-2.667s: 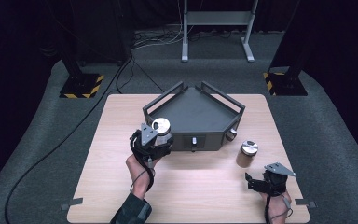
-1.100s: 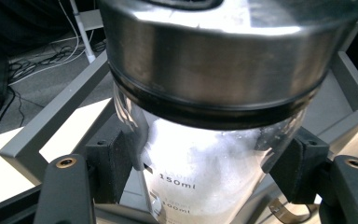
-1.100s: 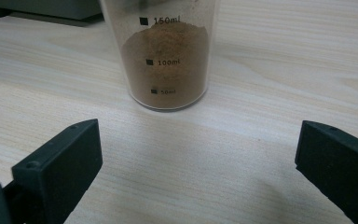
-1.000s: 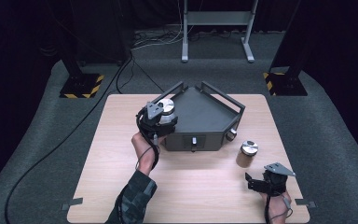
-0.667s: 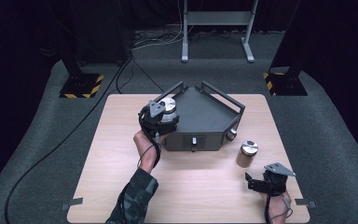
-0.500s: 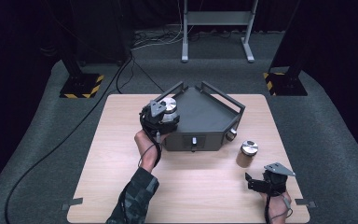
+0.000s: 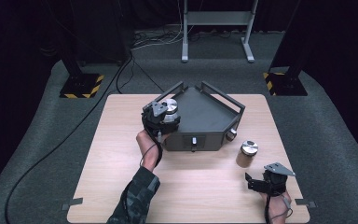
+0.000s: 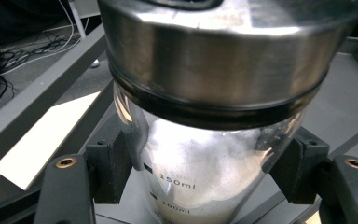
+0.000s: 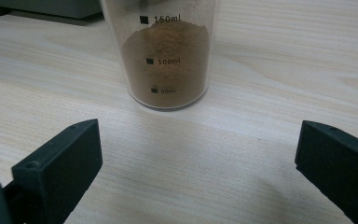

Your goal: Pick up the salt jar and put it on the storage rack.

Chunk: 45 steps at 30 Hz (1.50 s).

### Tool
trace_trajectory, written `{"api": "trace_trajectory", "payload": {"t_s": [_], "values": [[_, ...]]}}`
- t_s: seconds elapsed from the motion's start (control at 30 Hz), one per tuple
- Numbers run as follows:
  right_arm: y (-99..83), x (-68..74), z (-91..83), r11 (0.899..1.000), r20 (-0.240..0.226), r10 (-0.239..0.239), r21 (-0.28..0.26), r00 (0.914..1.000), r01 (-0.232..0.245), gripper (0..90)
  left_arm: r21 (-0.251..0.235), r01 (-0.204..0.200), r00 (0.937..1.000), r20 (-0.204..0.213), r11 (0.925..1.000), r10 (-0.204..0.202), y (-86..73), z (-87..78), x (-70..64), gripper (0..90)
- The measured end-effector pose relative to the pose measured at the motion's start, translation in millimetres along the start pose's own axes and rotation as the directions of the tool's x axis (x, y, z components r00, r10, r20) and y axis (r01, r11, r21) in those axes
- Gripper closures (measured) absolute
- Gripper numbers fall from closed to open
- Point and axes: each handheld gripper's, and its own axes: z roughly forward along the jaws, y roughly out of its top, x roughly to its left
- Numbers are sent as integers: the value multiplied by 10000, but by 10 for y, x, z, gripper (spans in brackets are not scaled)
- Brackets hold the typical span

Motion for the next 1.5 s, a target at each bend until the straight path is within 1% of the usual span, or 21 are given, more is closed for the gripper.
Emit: {"api": "trace_trajectory", "payload": {"t_s": [0.4,0.5,1.27,1.43,1.5], "values": [[1,-3,0,10000,-10,20,4,10000,-20,0,216,-17,10000,20,9998,17,-14,44,8,313],[0,-4,0,10000,-10,20,2,10000,-20,0,112,118,9999,27,9999,-118,-44,47,17,313],[-1,-1,-1,10000,2,19,-5,10000,-19,0,-127,91,9999,74,9999,-90,-112,46,30,311],[0,1,0,10000,13,13,2,10000,-13,0,-84,70,9999,93,9999,-69,-102,41,33,310],[0,1,0,10000,13,14,1,10000,-14,0,-36,47,9998,176,10000,-46,-94,33,50,310]]}}
